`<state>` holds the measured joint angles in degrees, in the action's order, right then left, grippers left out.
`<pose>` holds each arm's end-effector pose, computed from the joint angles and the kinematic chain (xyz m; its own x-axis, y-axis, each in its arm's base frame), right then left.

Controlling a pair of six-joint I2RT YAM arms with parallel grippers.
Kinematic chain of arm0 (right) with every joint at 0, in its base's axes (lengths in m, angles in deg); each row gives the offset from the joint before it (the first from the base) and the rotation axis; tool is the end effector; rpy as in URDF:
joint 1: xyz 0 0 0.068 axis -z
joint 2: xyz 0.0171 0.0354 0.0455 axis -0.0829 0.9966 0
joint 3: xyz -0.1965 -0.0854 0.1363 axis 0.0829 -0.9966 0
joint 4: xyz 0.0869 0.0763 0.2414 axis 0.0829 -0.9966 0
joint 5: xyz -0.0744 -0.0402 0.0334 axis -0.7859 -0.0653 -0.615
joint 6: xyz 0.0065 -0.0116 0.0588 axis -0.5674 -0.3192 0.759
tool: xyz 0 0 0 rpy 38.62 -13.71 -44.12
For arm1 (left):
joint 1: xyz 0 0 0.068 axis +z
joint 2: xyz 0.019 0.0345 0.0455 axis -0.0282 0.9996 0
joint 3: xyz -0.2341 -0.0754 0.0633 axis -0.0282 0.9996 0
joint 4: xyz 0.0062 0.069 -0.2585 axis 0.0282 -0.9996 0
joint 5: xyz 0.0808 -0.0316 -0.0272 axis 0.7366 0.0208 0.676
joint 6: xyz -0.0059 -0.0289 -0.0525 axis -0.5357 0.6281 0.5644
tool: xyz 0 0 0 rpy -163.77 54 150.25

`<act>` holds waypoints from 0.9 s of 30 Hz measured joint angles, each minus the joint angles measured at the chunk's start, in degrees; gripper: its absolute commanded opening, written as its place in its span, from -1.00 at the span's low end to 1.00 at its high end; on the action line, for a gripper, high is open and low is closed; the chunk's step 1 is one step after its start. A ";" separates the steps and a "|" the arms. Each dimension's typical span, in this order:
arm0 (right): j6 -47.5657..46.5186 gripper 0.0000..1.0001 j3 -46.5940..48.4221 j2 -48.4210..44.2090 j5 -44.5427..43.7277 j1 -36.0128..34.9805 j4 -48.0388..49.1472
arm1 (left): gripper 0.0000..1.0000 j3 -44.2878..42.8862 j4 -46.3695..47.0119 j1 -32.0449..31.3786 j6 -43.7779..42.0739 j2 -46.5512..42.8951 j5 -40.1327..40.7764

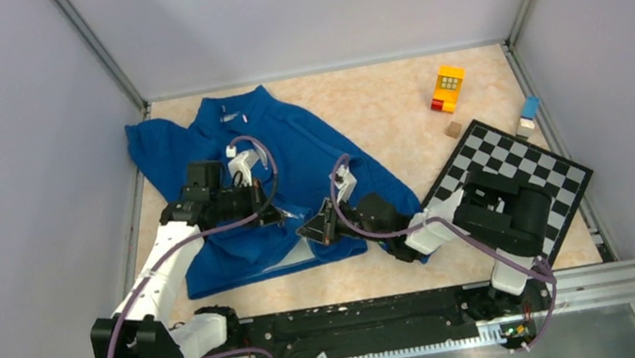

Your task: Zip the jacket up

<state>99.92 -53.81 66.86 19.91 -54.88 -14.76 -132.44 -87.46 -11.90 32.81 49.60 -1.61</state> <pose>0.1707 0.2979 0.1352 -0.7334 0.2690 -0.6243 -0.5207 0.3680 0.7704 0.2295 -0.0717 0.2255 -0.8523 0.0323 -0.5221 0.4031 0.6767 -0.6161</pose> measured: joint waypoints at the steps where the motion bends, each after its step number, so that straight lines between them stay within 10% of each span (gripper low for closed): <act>1: 0.50 -1.00 -1.29 -0.81 -0.57 -0.26 0.37 | -1.00 -0.31 -0.24 -0.04 0.11 0.00 1.25; 16: 3.58 -1.00 -9.84 -4.59 -0.50 -1.68 7.67 | -1.00 -0.96 3.89 -0.44 3.08 0.04 23.69; 27: -11.61 -1.00 -11.74 -11.39 2.73 -8.85 12.09 | -1.00 0.55 23.39 -0.55 2.51 4.37 41.07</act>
<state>88.32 -65.55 55.47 22.64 -63.74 -2.67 -131.89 -64.08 -12.45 35.32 53.97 39.46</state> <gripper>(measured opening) 0.010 0.003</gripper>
